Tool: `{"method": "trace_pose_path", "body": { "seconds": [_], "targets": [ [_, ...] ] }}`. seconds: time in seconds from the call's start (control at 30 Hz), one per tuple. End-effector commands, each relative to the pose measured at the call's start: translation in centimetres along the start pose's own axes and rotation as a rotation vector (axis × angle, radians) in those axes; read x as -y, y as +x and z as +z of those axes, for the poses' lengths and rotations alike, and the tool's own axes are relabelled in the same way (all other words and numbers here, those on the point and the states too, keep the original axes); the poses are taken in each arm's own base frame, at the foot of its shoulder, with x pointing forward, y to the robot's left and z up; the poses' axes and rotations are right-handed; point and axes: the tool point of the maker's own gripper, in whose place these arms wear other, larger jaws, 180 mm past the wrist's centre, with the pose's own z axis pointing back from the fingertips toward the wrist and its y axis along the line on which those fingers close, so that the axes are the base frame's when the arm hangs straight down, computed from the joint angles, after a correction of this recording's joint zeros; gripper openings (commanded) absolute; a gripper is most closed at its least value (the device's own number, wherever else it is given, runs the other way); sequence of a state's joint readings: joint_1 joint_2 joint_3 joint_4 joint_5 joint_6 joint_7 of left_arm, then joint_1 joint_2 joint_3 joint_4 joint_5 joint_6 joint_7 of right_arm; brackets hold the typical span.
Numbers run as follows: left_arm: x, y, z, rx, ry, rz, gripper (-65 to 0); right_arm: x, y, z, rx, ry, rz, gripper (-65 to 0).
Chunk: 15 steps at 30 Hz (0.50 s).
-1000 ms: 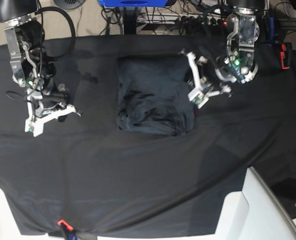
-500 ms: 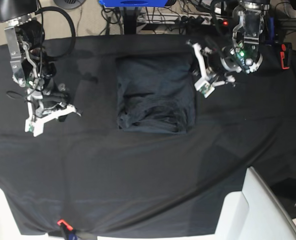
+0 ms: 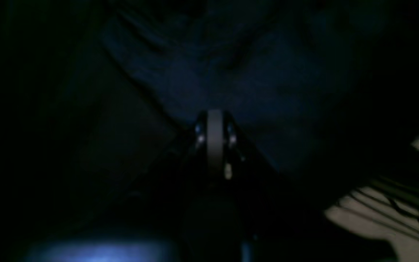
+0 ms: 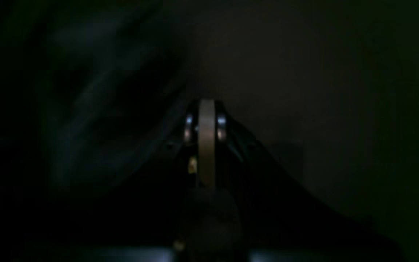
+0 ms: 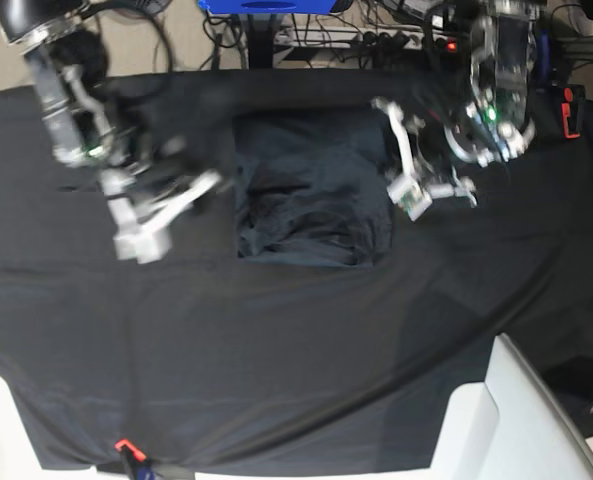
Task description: Fold the T-shirt properly
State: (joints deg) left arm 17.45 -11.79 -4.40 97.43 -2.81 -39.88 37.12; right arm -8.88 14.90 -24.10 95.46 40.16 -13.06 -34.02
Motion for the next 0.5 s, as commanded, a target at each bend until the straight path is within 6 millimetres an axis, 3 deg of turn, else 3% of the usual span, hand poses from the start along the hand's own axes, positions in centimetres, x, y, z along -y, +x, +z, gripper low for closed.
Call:
{"method": "trace_pose_path", "body": {
  "seconds": [0.0, 0.23, 0.4, 0.47],
  "targets": [
    [-0.1, 0.7, 0.4, 0.025, 0.007, -0.015, -65.0, -0.7, 1.2, 0.3, 0.022, 0.013, 0.037, -65.0],
    [1.9, -1.1, 0.4, -0.012, -0.037, -0.004, -65.0, -6.1, -3.0, -0.2, -0.134, 0.134, 0.167, -65.0],
    [1.8, -1.2, 0.3, -0.014, -0.037, -0.004, -65.0, -8.6, -5.1, -0.3, -0.183, 0.192, 0.235, -65.0],
    [1.8, -1.9, 0.0, -0.032, -0.044, 0.009, -65.0, -8.7, -6.0, -0.7, -0.209, 0.191, 0.254, -65.0]
  ]
}}
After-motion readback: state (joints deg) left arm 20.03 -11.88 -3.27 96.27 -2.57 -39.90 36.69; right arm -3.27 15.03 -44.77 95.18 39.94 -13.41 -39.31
